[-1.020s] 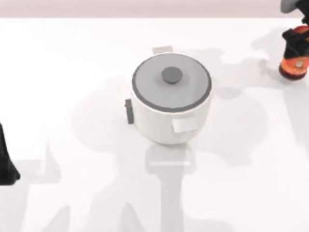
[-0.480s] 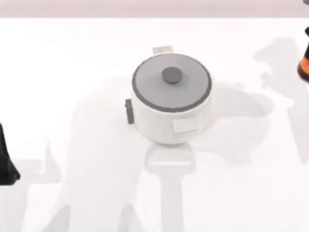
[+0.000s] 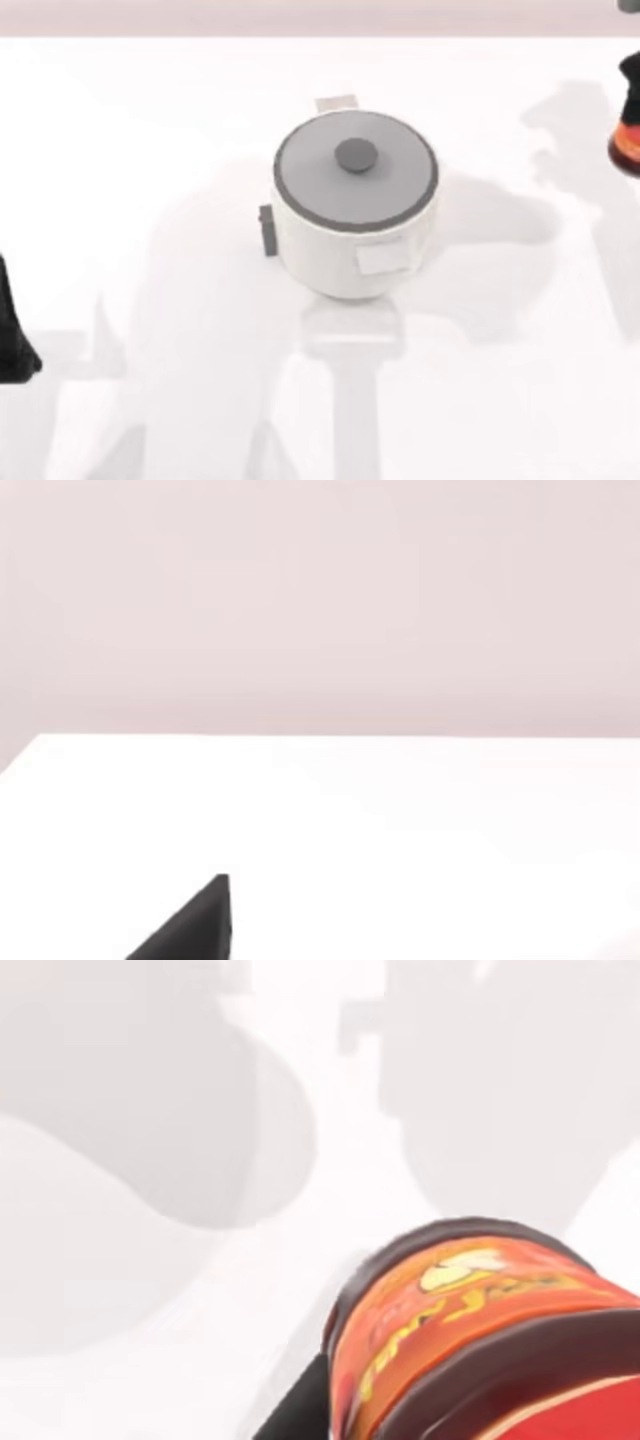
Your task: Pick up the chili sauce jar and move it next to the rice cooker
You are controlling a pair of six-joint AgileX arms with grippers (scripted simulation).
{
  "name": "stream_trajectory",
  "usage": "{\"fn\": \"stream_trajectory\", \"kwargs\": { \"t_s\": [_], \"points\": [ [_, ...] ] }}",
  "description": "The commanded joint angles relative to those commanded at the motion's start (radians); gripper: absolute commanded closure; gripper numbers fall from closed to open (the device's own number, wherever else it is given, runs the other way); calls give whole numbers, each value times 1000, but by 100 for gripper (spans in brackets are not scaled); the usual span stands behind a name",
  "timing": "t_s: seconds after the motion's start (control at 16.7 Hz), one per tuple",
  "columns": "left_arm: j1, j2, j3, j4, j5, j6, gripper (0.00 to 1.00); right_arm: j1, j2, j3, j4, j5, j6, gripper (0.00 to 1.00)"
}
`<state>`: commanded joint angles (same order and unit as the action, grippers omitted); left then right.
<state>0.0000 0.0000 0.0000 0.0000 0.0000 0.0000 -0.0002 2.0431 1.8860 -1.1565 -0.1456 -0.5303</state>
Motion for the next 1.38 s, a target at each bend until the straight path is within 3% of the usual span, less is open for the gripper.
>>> {"fn": "stream_trajectory", "kwargs": {
  "t_s": [0.6,0.78,0.9,1.38],
  "points": [
    [0,0,0,0,0,0,0,242,-79,-261,198,181,669,100],
    [0,0,0,0,0,0,0,298,-103,-325,247,225,805,100],
    [0,0,0,0,0,0,0,315,-110,-345,263,239,842,100],
    [0,0,0,0,0,0,0,315,-81,-381,328,237,841,100]
  ]
}}
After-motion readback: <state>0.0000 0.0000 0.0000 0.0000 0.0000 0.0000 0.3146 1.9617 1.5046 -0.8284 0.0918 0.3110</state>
